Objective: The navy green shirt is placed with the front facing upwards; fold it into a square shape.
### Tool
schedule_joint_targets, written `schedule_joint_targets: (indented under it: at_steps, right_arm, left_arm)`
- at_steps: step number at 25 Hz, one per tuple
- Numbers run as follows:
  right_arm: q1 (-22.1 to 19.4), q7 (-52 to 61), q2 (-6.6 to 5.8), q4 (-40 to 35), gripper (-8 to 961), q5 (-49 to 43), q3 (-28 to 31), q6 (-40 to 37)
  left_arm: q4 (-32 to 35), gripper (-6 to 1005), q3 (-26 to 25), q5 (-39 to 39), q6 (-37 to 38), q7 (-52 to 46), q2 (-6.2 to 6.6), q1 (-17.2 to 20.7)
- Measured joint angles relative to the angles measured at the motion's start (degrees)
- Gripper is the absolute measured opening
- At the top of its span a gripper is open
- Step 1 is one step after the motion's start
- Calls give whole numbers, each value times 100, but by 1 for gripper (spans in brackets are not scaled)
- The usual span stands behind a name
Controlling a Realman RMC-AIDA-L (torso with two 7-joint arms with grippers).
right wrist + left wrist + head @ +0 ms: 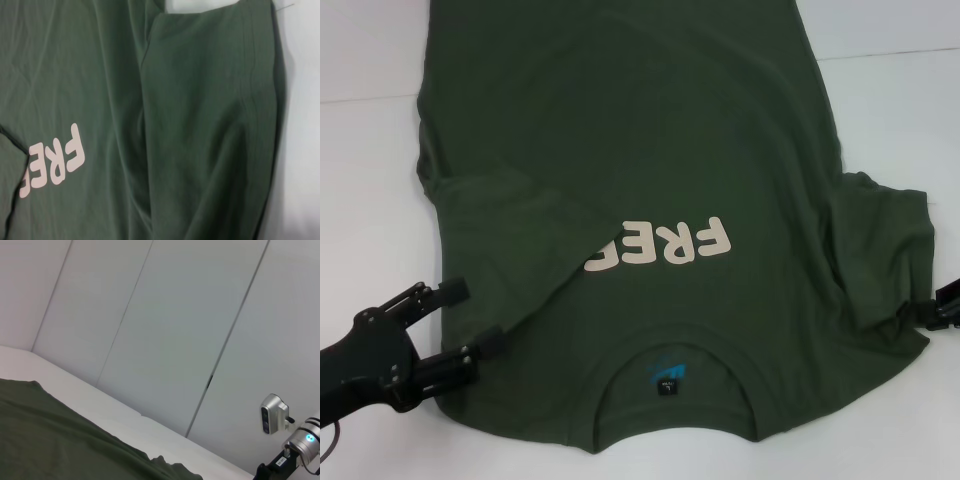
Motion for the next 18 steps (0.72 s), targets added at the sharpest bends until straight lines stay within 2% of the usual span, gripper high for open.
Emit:
schedule_joint_targets:
  at_steps: [7, 10, 18]
  right_arm:
    - [14, -14, 0, 0, 90, -14, -12, -3]
    - [8, -14, 0, -4, 17, -17, -12, -3]
    - [7, -7, -30, -65, 25, 61, 24, -129]
  left_arm:
    - [-3, 870, 1, 0, 15, -6, 0, 2]
    - [2, 869, -7, 0, 17, -8, 0, 6]
    - [7, 867, -10, 0, 25, -10, 0, 9]
